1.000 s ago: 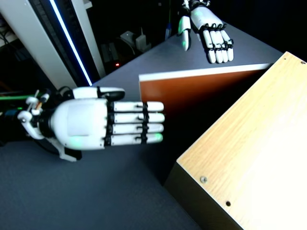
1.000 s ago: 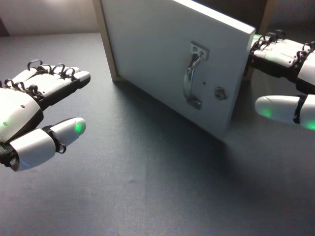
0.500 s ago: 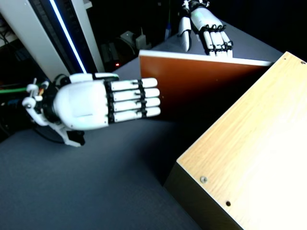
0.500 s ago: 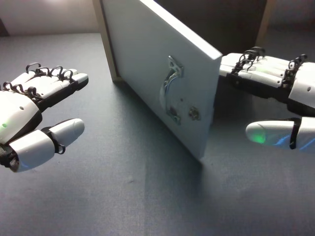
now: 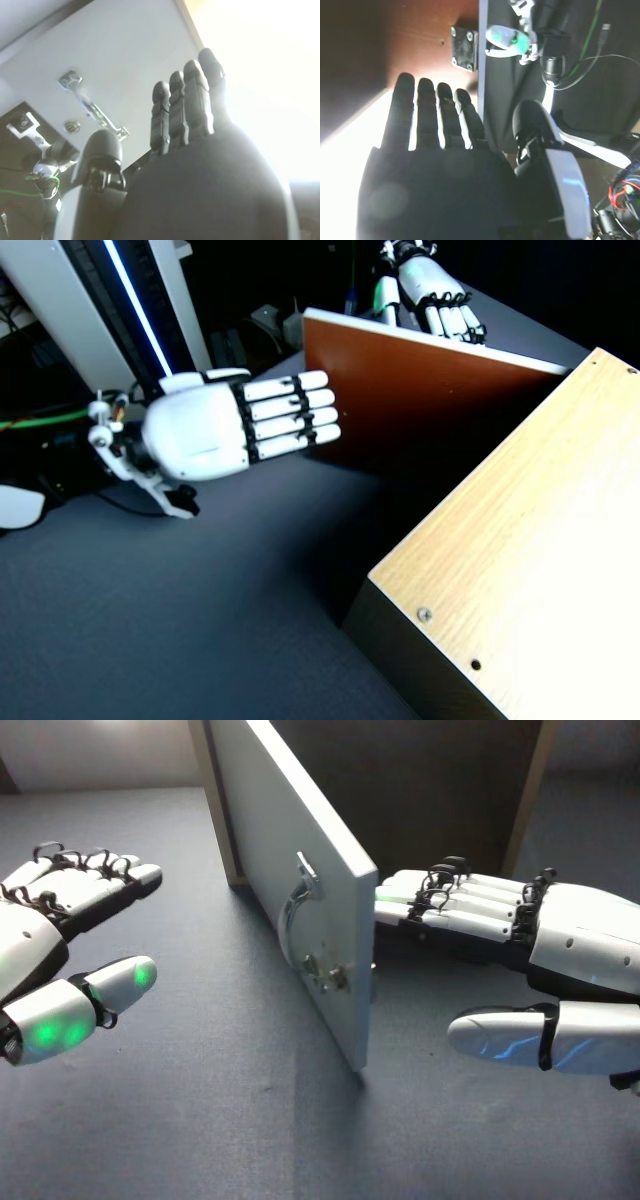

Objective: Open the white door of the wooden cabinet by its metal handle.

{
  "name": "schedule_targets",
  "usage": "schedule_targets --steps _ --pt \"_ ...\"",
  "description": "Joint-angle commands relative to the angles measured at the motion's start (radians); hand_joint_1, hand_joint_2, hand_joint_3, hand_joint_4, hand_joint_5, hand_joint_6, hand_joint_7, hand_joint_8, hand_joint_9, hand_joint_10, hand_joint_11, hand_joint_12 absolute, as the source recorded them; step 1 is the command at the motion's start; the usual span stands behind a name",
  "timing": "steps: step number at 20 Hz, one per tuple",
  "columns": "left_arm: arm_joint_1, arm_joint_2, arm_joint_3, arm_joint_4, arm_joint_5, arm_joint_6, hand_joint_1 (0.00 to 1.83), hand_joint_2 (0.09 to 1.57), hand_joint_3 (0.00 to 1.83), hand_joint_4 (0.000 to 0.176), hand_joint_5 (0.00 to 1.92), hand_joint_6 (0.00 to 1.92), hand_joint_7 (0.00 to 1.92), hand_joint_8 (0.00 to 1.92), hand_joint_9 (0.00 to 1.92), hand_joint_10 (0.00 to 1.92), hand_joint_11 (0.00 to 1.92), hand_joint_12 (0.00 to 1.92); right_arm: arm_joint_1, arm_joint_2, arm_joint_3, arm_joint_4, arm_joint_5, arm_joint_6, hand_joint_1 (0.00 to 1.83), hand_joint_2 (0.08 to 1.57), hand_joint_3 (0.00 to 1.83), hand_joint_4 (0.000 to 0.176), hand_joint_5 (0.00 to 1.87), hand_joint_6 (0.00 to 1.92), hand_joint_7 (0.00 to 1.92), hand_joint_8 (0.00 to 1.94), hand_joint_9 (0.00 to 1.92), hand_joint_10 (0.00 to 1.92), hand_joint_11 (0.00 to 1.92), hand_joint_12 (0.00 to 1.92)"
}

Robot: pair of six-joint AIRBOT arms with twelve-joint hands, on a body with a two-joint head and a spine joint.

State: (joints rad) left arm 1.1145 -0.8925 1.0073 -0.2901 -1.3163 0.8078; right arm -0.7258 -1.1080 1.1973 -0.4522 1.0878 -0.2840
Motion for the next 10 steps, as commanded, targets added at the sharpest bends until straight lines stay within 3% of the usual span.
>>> schedule_targets --steps 1,2,3,4,5,6,7,9,10 --pt "-0.004 0.009 -0.001 -0.005 -0.12 0.0 0.4 1.56 0.02 0.0 0.2 0.0 0.12 0.0 0.04 0.0 0.0 0.12 0.016 -0.007 -0.001 0.025 0.119 0.011 0.19 1.46 0.0 0.0 0.04 0.01 0.01 0.0 0.0 0.0 0.0 0.0" --pt "-0.001 0.01 -0.001 -0.009 -0.12 0.001 0.16 1.57 0.07 0.0 0.17 0.0 0.12 0.0 0.07 0.0 0.0 0.26 0.016 -0.012 0.0 0.023 0.119 0.012 0.24 1.45 0.0 0.0 0.04 0.01 0.0 0.0 0.0 0.0 0.0 0.0" --pt "0.007 0.012 -0.003 -0.018 -0.123 0.002 0.09 1.57 0.1 0.0 0.11 0.0 0.04 0.0 0.01 0.0 0.0 0.05 0.02 -0.022 0.001 0.02 0.12 0.012 0.28 1.44 0.0 0.0 0.06 0.01 0.0 0.0 0.0 0.0 0.0 0.0" --pt "0.015 0.015 -0.006 -0.029 -0.129 0.004 0.31 1.57 0.09 0.0 0.11 0.0 0.01 0.0 0.0 0.0 0.0 0.01 0.025 -0.032 0.002 0.018 0.12 0.012 0.29 1.44 0.0 0.0 0.06 0.01 0.0 0.0 0.0 0.0 0.0 0.0" --pt "0.026 0.019 -0.009 -0.038 -0.138 0.005 0.35 1.57 0.1 0.0 0.12 0.0 0.04 0.0 0.0 0.0 0.0 0.0 0.03 -0.044 0.004 0.016 0.12 0.012 0.33 1.44 0.0 0.0 0.03 0.0 0.0 0.0 0.0 0.0 0.0 0.0" --pt "0.037 0.023 -0.013 -0.048 -0.147 0.005 0.29 1.57 0.11 0.0 0.16 0.0 0.13 0.0 0.07 0.0 0.0 0.28 0.038 -0.059 0.007 0.012 0.12 0.012 0.35 1.43 0.0 0.0 0.01 0.0 0.0 0.0 0.0 0.0 0.0 0.0" --pt "0.048 0.025 -0.016 -0.058 -0.156 0.006 0.29 1.57 0.09 0.0 0.18 0.0 0.13 0.0 0.05 0.01 0.0 0.18 0.048 -0.073 0.011 0.005 0.119 0.012 0.35 1.42 0.0 0.0 0.03 0.01 0.0 0.0 0.0 0.0 0.0 0.0" --pt "0.06 0.026 -0.015 -0.076 -0.163 0.007 0.21 1.57 0.05 0.0 0.22 0.01 0.21 0.01 0.17 0.01 0.0 0.53 0.07 -0.094 0.018 -0.013 0.114 0.016 0.44 1.39 0.0 0.0 0.06 0.01 0.0 0.0 0.0 0.0 0.0 0.0" --pt "0.06 0.025 -0.014 -0.08 -0.162 0.009 0.22 1.57 0.03 0.0 0.23 0.0 0.23 0.01 0.19 0.01 0.0 0.57 0.081 -0.106 0.021 -0.017 0.11 0.016 0.55 1.34 0.0 0.0 0.08 0.01 0.01 0.0 0.0 0.0 0.0 0.0"
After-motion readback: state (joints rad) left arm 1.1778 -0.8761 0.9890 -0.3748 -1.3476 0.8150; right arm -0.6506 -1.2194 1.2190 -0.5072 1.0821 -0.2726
